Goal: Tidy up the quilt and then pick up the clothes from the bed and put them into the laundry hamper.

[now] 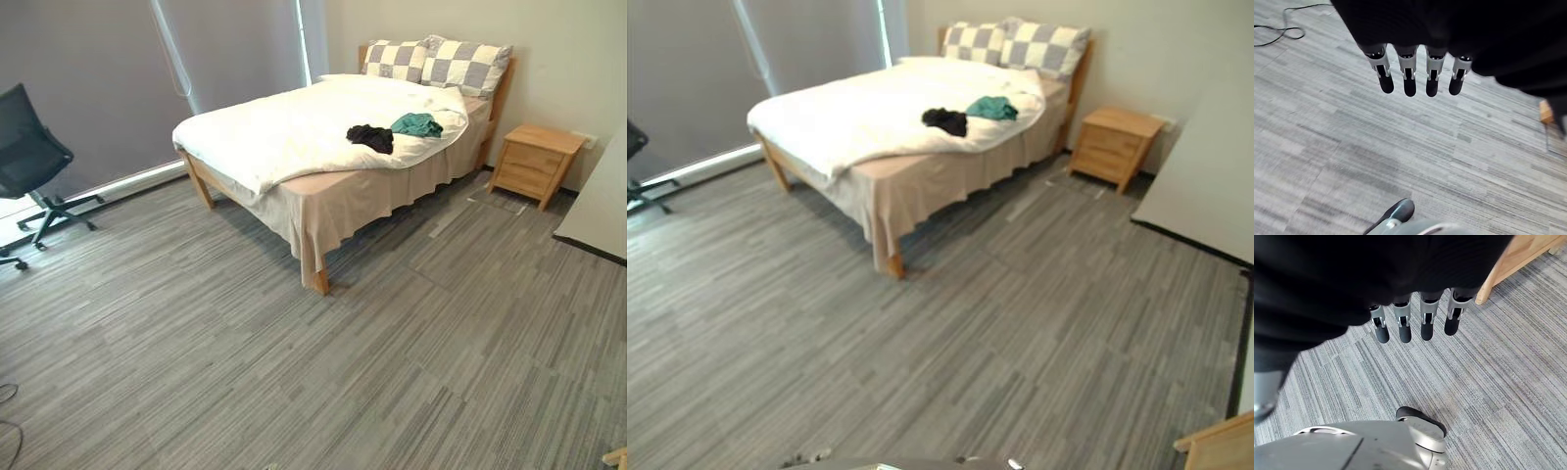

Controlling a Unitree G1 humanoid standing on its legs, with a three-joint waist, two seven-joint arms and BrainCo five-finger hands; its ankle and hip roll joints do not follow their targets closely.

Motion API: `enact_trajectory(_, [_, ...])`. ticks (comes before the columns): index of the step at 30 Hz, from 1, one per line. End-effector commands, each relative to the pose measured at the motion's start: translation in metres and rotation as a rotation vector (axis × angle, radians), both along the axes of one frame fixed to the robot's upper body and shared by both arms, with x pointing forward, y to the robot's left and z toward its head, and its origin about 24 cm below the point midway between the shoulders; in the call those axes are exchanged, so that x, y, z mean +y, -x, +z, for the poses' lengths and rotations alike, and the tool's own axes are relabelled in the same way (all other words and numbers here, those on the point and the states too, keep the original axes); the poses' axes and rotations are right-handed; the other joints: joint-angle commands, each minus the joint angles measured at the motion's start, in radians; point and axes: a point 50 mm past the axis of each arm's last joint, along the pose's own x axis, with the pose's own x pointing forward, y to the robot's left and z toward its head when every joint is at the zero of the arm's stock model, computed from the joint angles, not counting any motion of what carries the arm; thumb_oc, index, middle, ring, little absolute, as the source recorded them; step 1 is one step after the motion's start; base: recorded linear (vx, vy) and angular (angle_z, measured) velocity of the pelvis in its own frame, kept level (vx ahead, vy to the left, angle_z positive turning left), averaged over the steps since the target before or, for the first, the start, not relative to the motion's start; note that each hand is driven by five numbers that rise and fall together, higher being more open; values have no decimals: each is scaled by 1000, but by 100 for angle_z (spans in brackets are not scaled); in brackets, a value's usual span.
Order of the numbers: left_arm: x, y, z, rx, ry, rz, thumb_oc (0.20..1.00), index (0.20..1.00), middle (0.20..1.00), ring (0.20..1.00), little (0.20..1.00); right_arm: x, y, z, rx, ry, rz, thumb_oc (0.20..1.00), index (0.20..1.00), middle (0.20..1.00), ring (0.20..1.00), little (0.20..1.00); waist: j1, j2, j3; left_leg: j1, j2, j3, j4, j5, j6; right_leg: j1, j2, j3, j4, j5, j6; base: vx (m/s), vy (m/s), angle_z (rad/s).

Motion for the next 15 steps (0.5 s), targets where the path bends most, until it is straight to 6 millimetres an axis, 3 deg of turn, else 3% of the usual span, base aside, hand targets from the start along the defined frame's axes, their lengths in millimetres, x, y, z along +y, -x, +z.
enact_trajectory(1, [11, -23, 6, -52, -60, -45, 1000, 1000, 1000, 1000, 1000, 5, -32, 4, -74, 8, 32, 1000, 1000, 1000, 1000, 1000, -34, 3, 88, 92, -3, 25, -91, -32, -63, 253, -72, 16, -228, -41, 141, 3, 9, -3])
enact_trajectory(7, [13, -22, 6, -37, -66, -49, 1000, 1000, 1000, 1000, 1000, 2, -35, 5, -81, 13, 44, 1000, 1000, 1000, 1000, 1000, -30, -1, 102, 82, -9, 15, -91, -38, -53, 226, -73, 42, -219, -31, 143, 7, 21, -9])
enact_trajectory(12, [16, -31, 10, -75, -73, -37, 1000, 1000, 1000, 1000, 1000, 3, -40, 7, -101, 15, 37, 1000, 1000, 1000, 1000, 1000, -26, -8, 122, 68, -13, 12, -82, -43, -41, 193, -77, 53, -168, -45, 145, 8, 38, -3])
enact_trajectory(13, [21, -42, 14, -109, -79, -22, 1000, 1000, 1000, 1000, 1000, 6, -48, 8, -130, 3, 19, 1000, 1000, 1000, 1000, 1000, -24, -17, 149, 42, -8, 7, -62, -48, -29, 110, -67, 66, -41, -69, 144, -65, 43, -6])
enact_trajectory(15, [25, -50, 17, -133, -81, 8, 1000, 1000, 1000, 1000, 1000, 8, -52, 9, -151, -18, 9, 1000, 1000, 1000, 1000, 1000, -25, -25, 169, 33, -1, 12, -55, -61, -18, -4, -66, 58, 155, -69, 183, -34, 60, -17])
